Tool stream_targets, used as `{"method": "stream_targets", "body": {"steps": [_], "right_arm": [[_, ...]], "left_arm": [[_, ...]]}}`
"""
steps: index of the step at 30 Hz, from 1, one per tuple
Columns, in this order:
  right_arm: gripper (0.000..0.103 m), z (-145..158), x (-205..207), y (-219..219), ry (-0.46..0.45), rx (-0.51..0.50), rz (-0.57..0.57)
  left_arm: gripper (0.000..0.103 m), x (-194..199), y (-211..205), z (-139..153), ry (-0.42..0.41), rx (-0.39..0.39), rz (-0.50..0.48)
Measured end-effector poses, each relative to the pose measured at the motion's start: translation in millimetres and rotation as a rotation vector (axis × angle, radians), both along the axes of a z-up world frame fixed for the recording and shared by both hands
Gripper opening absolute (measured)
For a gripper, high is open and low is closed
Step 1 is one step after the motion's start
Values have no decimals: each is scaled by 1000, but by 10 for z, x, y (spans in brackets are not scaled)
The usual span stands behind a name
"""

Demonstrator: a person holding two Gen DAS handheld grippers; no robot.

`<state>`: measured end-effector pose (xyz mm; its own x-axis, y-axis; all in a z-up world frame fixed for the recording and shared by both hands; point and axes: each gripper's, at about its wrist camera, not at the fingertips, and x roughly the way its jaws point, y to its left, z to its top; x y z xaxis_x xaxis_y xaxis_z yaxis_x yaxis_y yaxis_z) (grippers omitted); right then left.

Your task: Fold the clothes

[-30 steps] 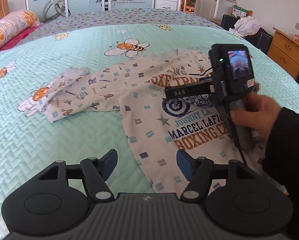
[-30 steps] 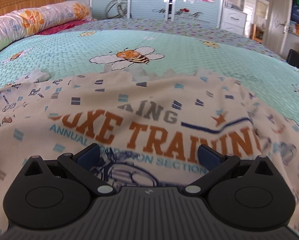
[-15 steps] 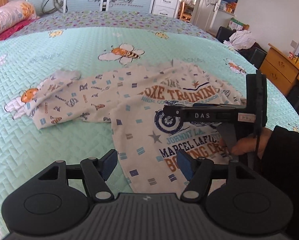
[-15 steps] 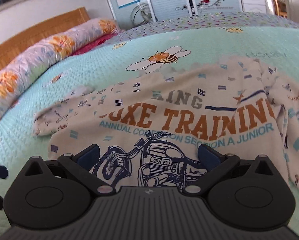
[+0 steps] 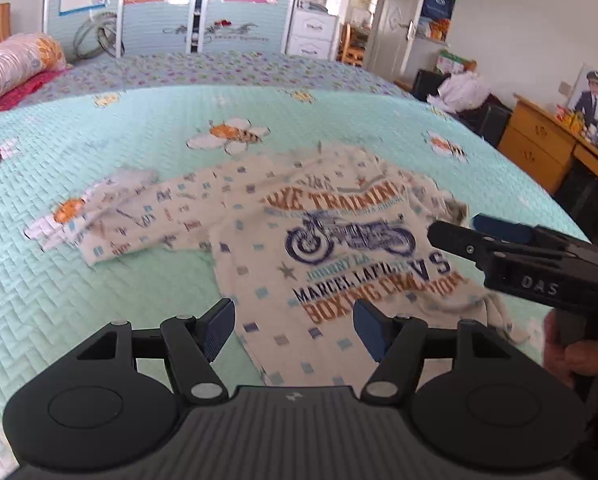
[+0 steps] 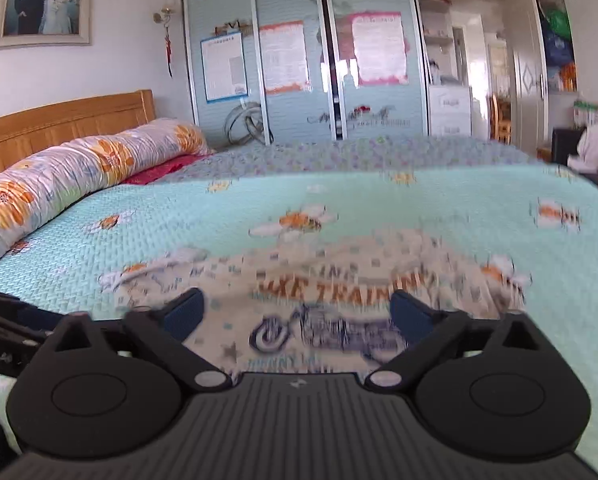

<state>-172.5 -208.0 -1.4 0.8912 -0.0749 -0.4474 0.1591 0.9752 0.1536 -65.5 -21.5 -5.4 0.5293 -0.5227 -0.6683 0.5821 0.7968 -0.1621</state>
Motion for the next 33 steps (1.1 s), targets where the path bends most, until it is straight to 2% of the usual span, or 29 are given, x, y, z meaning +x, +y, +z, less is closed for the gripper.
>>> {"method": "stream_targets", "body": {"steps": [1,2,4,9,12,14,15,16,17,18,21,23,25,27,29,30,31,33], "right_arm": [[34,-68,-29,-45,58,2,-40],[23,-146,-64,-94,118,-1,-85],[23,-291,-159,-250,192,45,-135],[24,-573,-490,-620,250,161,-237],[26,-617,-551,-768,242,227,-248],[27,-627,-568,-830,228,262,-248],[30,-604,-587,-839,216,269,-250],[40,-565,-618,-840,196,270,-251],[57,-529,-652,-843,182,262,-255],[62,-517,-673,-849,182,247,-260],[64,-551,-702,-892,210,214,-281],[64,-599,-722,-928,214,252,-291],[64,-654,-740,-958,216,307,-288],[64,-699,-726,-940,221,314,-280],[64,-744,-701,-921,220,313,-285],[64,-755,-698,-918,216,317,-290],[64,-756,-700,-911,213,317,-294],[61,-743,-708,-907,213,315,-294]], "left_arm": [[68,7,-14,-91,40,3,-1],[68,10,-25,-182,80,6,-1],[68,-17,-37,-367,129,21,-5],[68,-50,-31,-682,192,64,6],[76,-48,-38,-696,207,64,9],[76,-43,-32,-678,221,57,15],[76,-46,-5,-667,229,49,21],[76,-52,28,-661,241,38,27],[76,-62,62,-667,256,26,31],[76,-72,86,-677,266,16,33],[76,-78,78,-686,297,-18,29],[75,-74,59,-689,323,-47,20],[66,-53,22,-708,366,-94,0],[55,-31,-14,-734,377,-106,-9],[35,-6,-31,-758,383,-110,-13],[12,12,-8,-764,400,-124,-14],[6,27,26,-762,415,-142,-14],[6,44,122,-741,438,-191,-11]]}}
